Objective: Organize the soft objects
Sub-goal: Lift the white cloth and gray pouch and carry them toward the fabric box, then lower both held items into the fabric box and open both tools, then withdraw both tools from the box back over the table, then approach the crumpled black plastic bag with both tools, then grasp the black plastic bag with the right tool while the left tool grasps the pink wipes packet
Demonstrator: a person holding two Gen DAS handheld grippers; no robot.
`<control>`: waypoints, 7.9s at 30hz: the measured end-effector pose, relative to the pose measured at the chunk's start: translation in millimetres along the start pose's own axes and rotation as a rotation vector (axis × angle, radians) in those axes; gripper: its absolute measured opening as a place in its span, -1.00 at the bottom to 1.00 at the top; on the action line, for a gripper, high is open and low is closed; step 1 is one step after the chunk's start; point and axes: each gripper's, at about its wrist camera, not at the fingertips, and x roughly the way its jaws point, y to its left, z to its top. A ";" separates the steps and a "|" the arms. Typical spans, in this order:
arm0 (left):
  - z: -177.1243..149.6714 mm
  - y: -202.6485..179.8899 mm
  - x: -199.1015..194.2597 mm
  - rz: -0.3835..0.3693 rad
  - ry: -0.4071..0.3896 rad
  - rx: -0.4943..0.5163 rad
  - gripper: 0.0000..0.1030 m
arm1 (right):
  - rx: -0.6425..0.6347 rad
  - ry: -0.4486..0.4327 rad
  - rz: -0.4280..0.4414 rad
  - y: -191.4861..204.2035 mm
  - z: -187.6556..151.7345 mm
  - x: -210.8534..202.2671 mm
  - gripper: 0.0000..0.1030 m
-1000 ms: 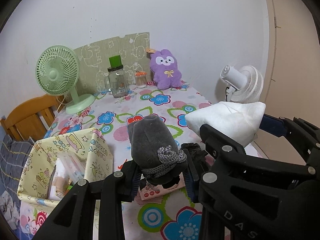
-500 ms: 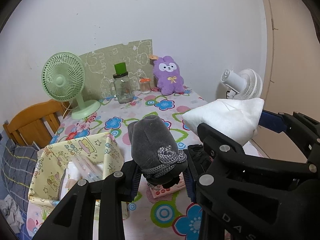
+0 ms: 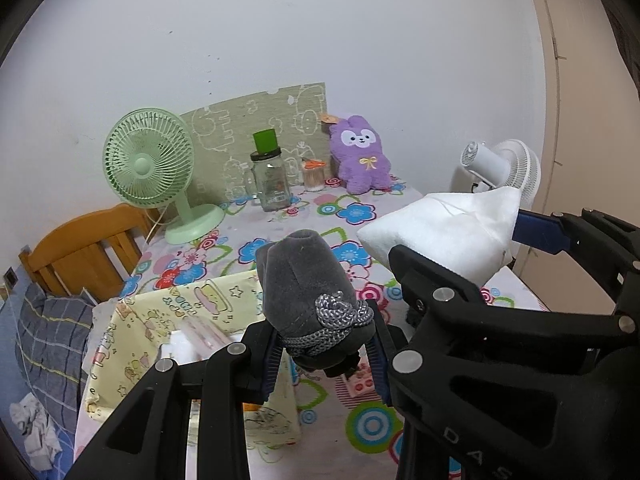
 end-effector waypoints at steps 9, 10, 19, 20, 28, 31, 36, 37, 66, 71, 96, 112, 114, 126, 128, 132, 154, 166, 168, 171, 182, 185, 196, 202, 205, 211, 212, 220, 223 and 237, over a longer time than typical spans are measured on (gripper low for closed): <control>-1.3 24.9 3.6 0.030 0.008 -0.019 -0.27 | -0.033 0.004 0.045 23.4 9.1 13.4 0.41; -1.6 27.7 4.3 0.033 0.009 -0.021 -0.27 | -0.038 0.007 0.052 27.1 10.3 16.1 0.41; -4.5 53.5 9.4 0.058 0.016 -0.052 -0.26 | -0.043 0.024 0.118 50.6 18.3 32.4 0.41; -4.7 56.7 10.7 0.060 0.018 -0.055 -0.26 | -0.046 0.027 0.124 53.5 19.2 34.3 0.41; -10.8 82.7 19.5 0.077 0.044 -0.071 -0.26 | -0.080 0.051 0.162 77.8 22.4 49.3 0.41; -12.9 91.2 23.4 0.081 0.057 -0.068 -0.25 | -0.086 0.061 0.179 85.9 22.9 54.9 0.41; -17.8 104.8 30.4 0.108 0.070 -0.055 -0.24 | -0.101 0.077 0.213 98.6 23.4 65.2 0.41; -18.7 106.8 31.2 0.111 0.072 -0.056 -0.24 | -0.105 0.080 0.220 101.5 23.4 67.1 0.41; -52.3 160.6 50.8 0.178 0.179 -0.097 0.62 | -0.119 0.205 0.352 164.6 8.5 119.1 0.70; -51.0 154.3 43.5 0.163 0.159 -0.080 0.75 | -0.128 0.175 0.330 162.4 10.0 110.2 0.82; -31.5 99.0 13.1 0.095 0.061 -0.109 0.81 | -0.111 0.083 0.212 108.4 12.1 56.0 0.94; -15.8 57.8 -0.9 0.065 0.011 -0.097 0.81 | -0.069 0.018 0.141 61.8 9.6 26.0 0.94; -14.7 52.4 -2.2 0.061 0.004 -0.093 0.81 | -0.066 0.013 0.134 56.6 8.9 23.2 0.94; -8.5 23.2 -4.1 0.046 -0.018 -0.076 0.81 | -0.016 -0.009 0.103 24.1 2.0 12.1 0.94; -7.4 18.4 -2.3 0.041 -0.018 -0.076 0.81 | -0.007 -0.009 0.096 19.5 0.0 11.3 0.94; -6.5 8.5 0.3 0.027 -0.018 -0.076 0.81 | 0.013 -0.008 0.080 8.0 -4.3 10.6 0.94; -18.6 -31.5 32.4 -0.041 0.020 -0.101 0.81 | 0.091 0.020 0.029 -38.3 -39.1 27.6 0.94; -29.7 -44.9 57.4 -0.065 0.084 -0.119 0.81 | 0.135 0.064 0.040 -54.2 -57.2 49.2 0.94; -31.7 -46.3 61.8 -0.065 0.094 -0.124 0.80 | 0.151 0.086 0.051 -57.2 -61.2 56.3 0.94; -34.8 -46.8 68.3 -0.051 0.101 -0.138 0.80 | 0.165 0.113 0.056 -61.4 -65.9 67.0 0.94; -45.1 -47.0 94.5 -0.041 0.165 -0.140 0.80 | 0.187 0.209 0.056 -68.0 -76.8 105.9 0.82; -45.7 -45.6 100.1 -0.042 0.177 -0.142 0.80 | 0.197 0.239 0.062 -68.9 -79.5 116.3 0.71; -51.3 -46.5 118.2 -0.051 0.240 -0.126 0.79 | 0.204 0.311 0.073 -70.9 -87.7 139.0 -0.06; -52.4 -47.1 116.9 -0.052 0.246 -0.118 0.79 | 0.191 0.305 0.070 -71.1 -88.7 135.8 -0.22; -55.9 -49.1 113.5 -0.050 0.250 -0.105 0.79 | 0.202 0.297 0.069 -74.1 -89.3 130.9 -0.22; -62.4 -53.2 104.8 -0.057 0.255 -0.083 0.79 | 0.218 0.289 0.069 -77.2 -90.8 120.4 -0.22; -63.6 -53.7 104.2 -0.054 0.259 -0.079 0.79 | 0.220 0.288 0.070 -77.2 -91.1 118.5 -0.22; -62.6 -53.3 108.9 -0.015 0.272 -0.067 0.75 | 0.226 0.276 0.081 -76.2 -92.2 109.2 -0.22; -58.9 -53.2 113.6 -0.010 0.274 -0.062 0.75 | 0.229 0.281 0.081 -76.9 -92.3 110.1 -0.22; -49.8 -47.6 129.0 -0.080 0.288 -0.117 0.24 | 0.248 0.309 0.067 -82.6 -89.6 124.0 -0.21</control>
